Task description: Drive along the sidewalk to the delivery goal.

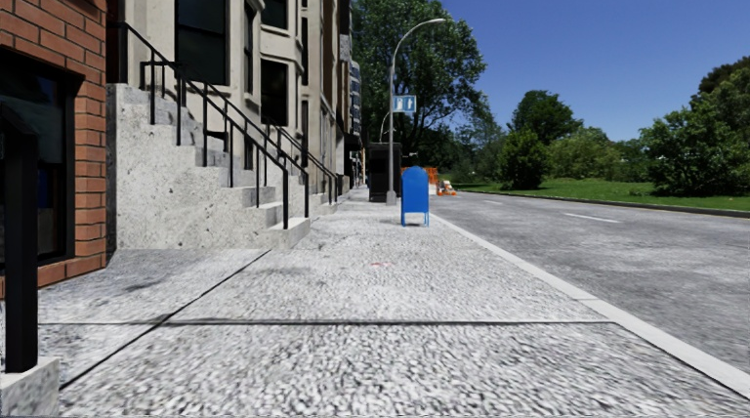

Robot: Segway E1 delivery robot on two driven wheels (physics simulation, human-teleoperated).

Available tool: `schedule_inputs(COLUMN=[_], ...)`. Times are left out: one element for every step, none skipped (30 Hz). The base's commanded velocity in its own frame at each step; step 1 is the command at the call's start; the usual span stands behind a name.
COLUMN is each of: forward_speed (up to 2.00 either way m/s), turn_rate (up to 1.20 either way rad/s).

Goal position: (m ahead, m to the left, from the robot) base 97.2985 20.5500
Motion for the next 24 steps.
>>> schedule_inputs(forward_speed=[2.0, 2.0, 2.0, 2.0, 2.0, 2.0, 2.0, 2.0, 2.0, 2.0, 2.0, 2.0, 2.0, 2.0, 2.0, 2.0, 2.0, 2.0, 2.0, 2.0, 2.0, 2.0, 2.0, 2.0], turn_rate=[0.25, 0.25, 0.25, 0.18, 0.0, 0.0, 0.0, 0.0, 0.0, 0.0, 0.0, 0.0, 0.0, 0.0, 0.0, 0.0, 0.0, 0.0, 0.0, 0.0, 0.0, 0.0, 0.0, 0.0])
